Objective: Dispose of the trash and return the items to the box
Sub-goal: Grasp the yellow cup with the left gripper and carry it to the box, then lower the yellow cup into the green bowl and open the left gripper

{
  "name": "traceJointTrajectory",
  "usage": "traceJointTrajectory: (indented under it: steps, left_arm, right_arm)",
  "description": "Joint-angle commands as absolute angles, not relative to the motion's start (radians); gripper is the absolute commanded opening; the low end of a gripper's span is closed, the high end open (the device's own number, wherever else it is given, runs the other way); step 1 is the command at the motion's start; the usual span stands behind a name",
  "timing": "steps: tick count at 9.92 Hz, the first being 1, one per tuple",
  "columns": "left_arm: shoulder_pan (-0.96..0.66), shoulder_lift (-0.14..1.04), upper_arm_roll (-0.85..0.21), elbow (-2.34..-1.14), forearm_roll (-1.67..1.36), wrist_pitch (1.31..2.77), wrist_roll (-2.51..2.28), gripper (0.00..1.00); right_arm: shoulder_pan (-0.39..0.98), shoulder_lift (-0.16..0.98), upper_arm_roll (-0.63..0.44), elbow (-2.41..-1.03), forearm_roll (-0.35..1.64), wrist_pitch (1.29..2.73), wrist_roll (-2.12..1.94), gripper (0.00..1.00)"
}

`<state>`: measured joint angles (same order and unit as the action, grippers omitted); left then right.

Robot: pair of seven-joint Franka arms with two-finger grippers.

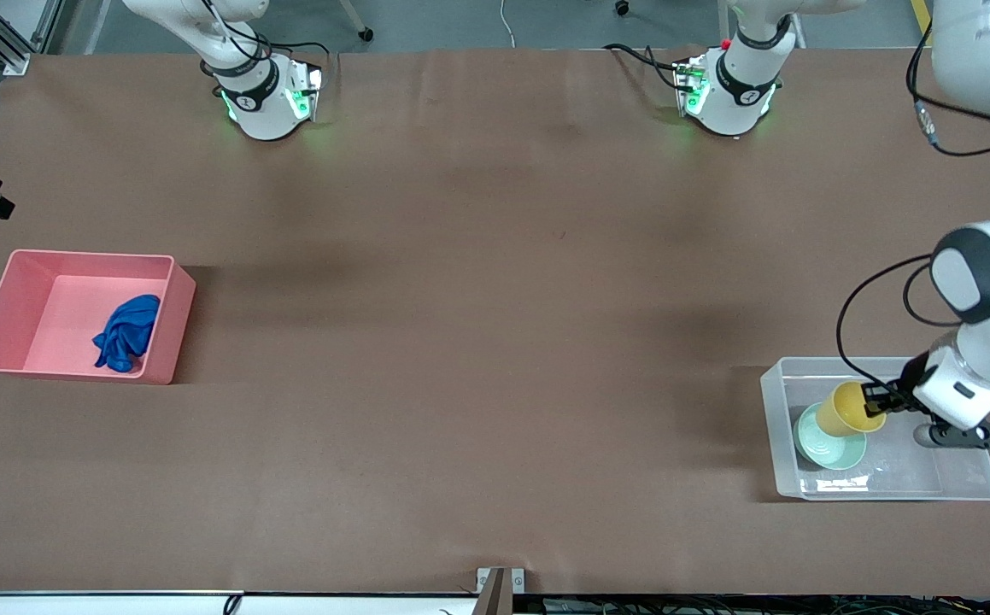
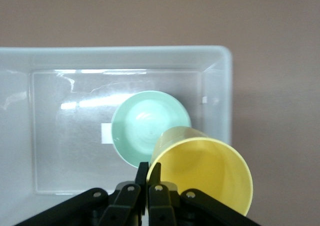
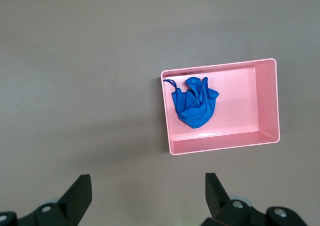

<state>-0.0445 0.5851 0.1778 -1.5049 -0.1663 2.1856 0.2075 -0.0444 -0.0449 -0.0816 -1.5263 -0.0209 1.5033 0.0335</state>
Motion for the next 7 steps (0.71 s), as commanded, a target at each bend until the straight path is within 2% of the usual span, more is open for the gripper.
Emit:
traceJointTrajectory:
  steps: [1, 3, 5, 6, 7]
  left_arm:
    - [-0.044, 0.695, 0.215, -1.451, -0.21, 2.171, 0.258, 0.0]
    - [-0.023, 0.727, 0.216, -1.457, -0.219, 2.181, 0.281, 0.0]
    - [-0.015, 0.753, 0.218, -1.462, -0.265, 2.207, 0.284, 0.05]
    - [-0.014, 0.755, 0.218, -1.462, -0.306, 2.227, 0.281, 0.24]
    - [-0.015, 0.747, 0.218, -1.46, -0.31, 2.23, 0.278, 0.66]
  right_arm:
    - [-0.054, -0.04, -0.077, -1.513, -0.009, 1.489, 0.025, 1.0]
    - [-0.052, -0.04, -0.077, -1.508, -0.02, 1.491, 0.02, 1.0]
    - [-0.046, -0.038, -0.074, -1.48, -0.035, 1.491, -0.015, 1.0]
    - [-0.043, -0.038, -0.071, -1.486, -0.034, 1.49, -0.012, 1.0]
    - [-0.046, -0.038, -0.071, -1.488, -0.034, 1.482, -0.017, 1.0]
